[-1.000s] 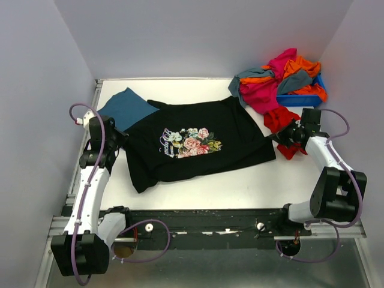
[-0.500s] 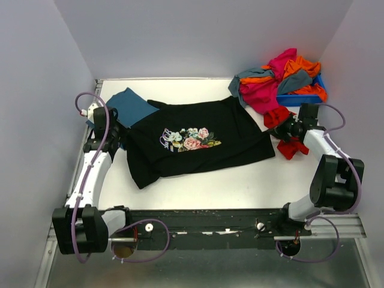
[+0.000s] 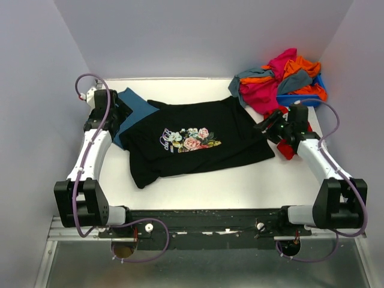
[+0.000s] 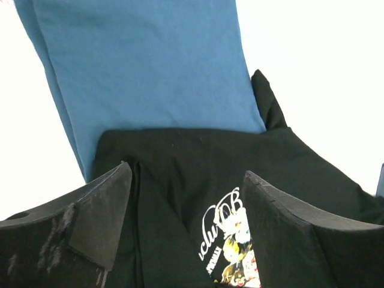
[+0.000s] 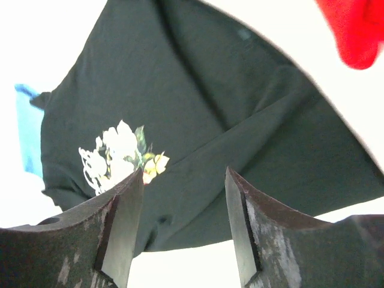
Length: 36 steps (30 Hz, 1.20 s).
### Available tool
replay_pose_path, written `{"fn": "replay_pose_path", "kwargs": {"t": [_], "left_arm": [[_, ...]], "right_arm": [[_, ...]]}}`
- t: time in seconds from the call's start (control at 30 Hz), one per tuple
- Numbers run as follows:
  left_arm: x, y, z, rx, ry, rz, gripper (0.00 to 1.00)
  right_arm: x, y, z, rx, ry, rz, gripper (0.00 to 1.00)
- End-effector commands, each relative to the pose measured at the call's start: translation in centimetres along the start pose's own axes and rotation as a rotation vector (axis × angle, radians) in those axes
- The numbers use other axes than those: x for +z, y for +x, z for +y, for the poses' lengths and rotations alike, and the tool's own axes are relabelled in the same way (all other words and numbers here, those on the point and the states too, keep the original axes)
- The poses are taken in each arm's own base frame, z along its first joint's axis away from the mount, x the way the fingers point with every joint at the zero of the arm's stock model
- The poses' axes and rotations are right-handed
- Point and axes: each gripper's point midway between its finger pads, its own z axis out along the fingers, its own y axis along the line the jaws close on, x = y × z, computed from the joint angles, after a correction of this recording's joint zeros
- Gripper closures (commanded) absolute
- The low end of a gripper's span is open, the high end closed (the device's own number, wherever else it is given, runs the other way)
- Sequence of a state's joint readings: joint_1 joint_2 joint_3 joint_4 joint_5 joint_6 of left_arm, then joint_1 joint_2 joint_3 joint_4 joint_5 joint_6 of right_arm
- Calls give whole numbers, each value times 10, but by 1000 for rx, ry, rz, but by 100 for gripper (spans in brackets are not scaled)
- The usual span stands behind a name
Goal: Fold and stack the t-shirts
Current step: Fold the flattened tshirt in 1/3 of the way
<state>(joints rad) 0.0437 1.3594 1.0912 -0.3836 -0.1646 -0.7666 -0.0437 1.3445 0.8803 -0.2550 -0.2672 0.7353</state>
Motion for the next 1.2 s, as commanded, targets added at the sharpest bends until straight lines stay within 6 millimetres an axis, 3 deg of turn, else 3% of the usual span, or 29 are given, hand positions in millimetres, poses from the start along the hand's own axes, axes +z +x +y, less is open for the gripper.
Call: {"fn": "replay_pose_path", "kwargs": {"t": [0.0, 0.07, 0.13, 0.23, 0.27, 0.43, 0.67, 0.9, 1.17], "left_arm": [[2, -32, -1, 69, -69, -73, 19], [14, -38, -8, 78, -85, -61, 26], [32, -37, -12, 81, -101, -31, 44], [55, -31, -16, 65, -113, 6, 95], [64, -30, -17, 58, -123, 16, 100], [105, -15, -14, 45, -180, 79, 100], [157, 4, 6, 31, -279, 156, 100], [205, 18, 29, -7, -320, 221, 100], [240, 10, 59, -68, -389, 239, 100]], "right_arm": [[7, 28, 6, -131, 17, 0, 40], [11, 37, 10, -148, 1, 15, 47], [15, 42, 15, -150, -31, 16, 59], [18, 52, 19, -159, -71, 20, 81], [20, 55, 18, -163, -71, 22, 84], [26, 71, 16, -189, -64, 19, 89], [37, 86, 7, -172, -68, 41, 91], [36, 84, 1, -160, -43, 14, 91], [32, 78, -4, -157, -16, -31, 90]]}}
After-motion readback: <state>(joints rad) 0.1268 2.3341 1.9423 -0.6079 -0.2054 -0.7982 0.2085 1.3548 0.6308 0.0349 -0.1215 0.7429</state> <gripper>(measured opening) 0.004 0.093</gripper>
